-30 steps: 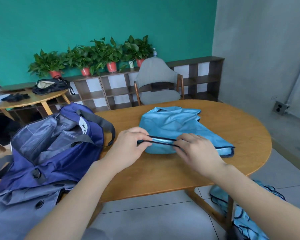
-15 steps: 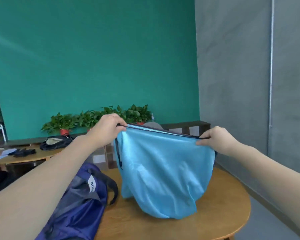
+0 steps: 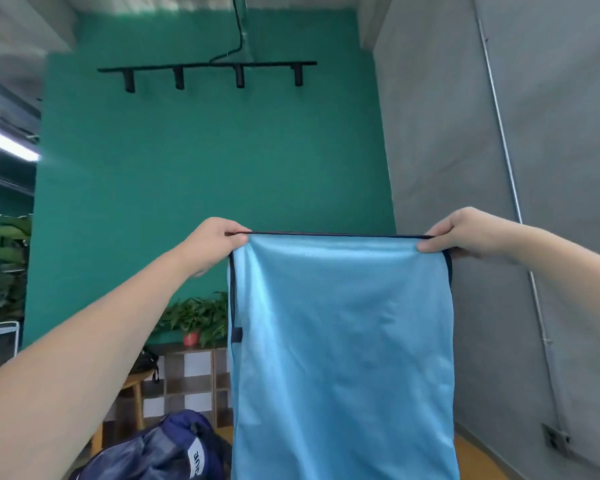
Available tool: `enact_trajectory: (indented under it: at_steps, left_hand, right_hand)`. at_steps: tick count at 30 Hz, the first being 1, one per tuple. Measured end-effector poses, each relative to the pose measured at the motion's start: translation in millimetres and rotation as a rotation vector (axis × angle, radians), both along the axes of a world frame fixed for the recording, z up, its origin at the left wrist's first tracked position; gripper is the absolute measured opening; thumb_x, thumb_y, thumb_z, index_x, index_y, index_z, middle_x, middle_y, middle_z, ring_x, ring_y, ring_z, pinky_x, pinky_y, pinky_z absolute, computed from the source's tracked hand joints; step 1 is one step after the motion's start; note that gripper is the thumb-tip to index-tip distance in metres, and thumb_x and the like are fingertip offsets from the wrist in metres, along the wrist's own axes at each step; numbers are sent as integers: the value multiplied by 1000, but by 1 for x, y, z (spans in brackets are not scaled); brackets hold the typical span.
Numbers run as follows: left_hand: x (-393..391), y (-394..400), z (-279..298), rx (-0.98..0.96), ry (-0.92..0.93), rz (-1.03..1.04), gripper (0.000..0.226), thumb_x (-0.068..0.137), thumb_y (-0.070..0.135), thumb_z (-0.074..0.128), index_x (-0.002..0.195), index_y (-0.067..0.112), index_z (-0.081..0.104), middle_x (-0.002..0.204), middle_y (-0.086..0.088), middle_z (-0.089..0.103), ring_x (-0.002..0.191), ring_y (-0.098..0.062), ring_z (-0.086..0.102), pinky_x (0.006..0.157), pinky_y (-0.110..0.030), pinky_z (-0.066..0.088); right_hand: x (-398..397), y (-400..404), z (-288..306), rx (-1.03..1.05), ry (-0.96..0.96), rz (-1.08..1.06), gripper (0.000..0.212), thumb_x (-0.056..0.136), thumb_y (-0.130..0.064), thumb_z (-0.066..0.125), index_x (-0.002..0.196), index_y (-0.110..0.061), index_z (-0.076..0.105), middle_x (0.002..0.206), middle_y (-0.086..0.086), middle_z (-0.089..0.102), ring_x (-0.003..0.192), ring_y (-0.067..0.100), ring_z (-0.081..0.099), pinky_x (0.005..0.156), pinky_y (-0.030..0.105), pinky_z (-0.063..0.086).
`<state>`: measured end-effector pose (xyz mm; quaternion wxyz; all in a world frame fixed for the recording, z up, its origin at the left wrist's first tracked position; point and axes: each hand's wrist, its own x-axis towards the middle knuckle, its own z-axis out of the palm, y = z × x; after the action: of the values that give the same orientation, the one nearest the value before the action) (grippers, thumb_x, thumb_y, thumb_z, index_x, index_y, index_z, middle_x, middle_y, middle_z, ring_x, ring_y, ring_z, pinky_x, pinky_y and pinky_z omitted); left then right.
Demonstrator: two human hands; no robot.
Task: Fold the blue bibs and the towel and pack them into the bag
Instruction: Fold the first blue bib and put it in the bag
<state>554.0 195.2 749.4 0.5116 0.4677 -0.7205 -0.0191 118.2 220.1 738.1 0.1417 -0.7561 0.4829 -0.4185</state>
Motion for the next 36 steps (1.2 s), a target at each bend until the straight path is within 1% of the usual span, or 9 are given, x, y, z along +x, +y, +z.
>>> enact_trajectory:
  at_steps: [4, 7, 11, 15, 20, 25, 28, 32, 36]
  left_hand:
    - [3, 20, 9, 233, 208, -411, 22, 102, -3, 50, 111, -1, 70, 113, -12, 75, 106, -16, 70, 89, -26, 57]
    - [4, 31, 13, 323, 149, -521, 24, 100, -5, 51, 118, -10, 66, 119, -16, 73, 112, -20, 69, 89, -24, 56]
    - [7, 38, 14, 346, -70, -348, 19, 97, -1, 61, 112, -6, 73, 116, -13, 75, 114, -22, 68, 105, -30, 51]
    - [2, 36, 7, 124, -393, 88, 9, 92, 18, 73, 89, 17, 81, 92, 9, 78, 94, -14, 71, 98, -37, 53]
    - [-4, 33, 3, 174, 22, -245, 13, 96, 4, 65, 100, -1, 77, 106, -14, 77, 103, -25, 71, 99, -41, 55]
    - [-2, 35, -4, 322, 172, -466, 21, 88, 4, 68, 105, -8, 73, 116, -24, 71, 105, -27, 68, 99, -39, 54]
    - [-2, 37, -10, 398, 21, -381, 16, 84, 7, 74, 97, -2, 78, 109, -19, 75, 98, -21, 68, 99, -34, 52]
    - [-6, 39, -15, 253, -317, -12, 4, 83, 21, 84, 85, 18, 82, 91, 10, 79, 84, -3, 70, 86, -18, 51]
    - [-15, 34, -17, 40, -539, 269, 12, 82, 29, 82, 72, 29, 75, 75, 18, 73, 74, -9, 69, 70, -23, 52]
  right_hand:
    - [-5, 15, 18, -109, -115, -35, 21, 72, -24, 90, 79, -7, 81, 88, 8, 78, 73, 13, 73, 68, 20, 57]
    - [-13, 14, 25, -161, -176, -60, 34, 61, -36, 95, 76, -9, 81, 87, 9, 78, 83, 21, 74, 85, 32, 58]
    - [-24, 18, 27, -42, -191, 59, 58, 59, -34, 96, 97, 4, 76, 107, 22, 74, 103, 33, 71, 102, 43, 53]
    - [-25, 27, 23, 45, -120, 112, 28, 80, -8, 77, 104, 7, 75, 111, 21, 74, 111, 34, 69, 99, 37, 56]
    - [-27, 41, 16, -93, 51, -80, 16, 73, -17, 89, 83, -7, 81, 87, 7, 78, 81, 16, 74, 71, 18, 56]
    - [-36, 40, 12, -166, 187, -219, 16, 69, -33, 92, 73, -24, 80, 74, -8, 75, 74, 14, 64, 75, 24, 49]
    - [-36, 37, 10, -211, 293, -282, 20, 69, -37, 91, 70, -24, 76, 61, -14, 66, 64, 11, 55, 58, 17, 42]
    - [-40, 36, 9, -218, 285, -287, 21, 69, -38, 92, 70, -23, 76, 66, -7, 70, 61, 11, 57, 65, 27, 47]
    - [-35, 37, 6, -235, 79, -185, 15, 74, -22, 90, 79, -13, 80, 78, 2, 76, 66, 10, 65, 66, 19, 54]
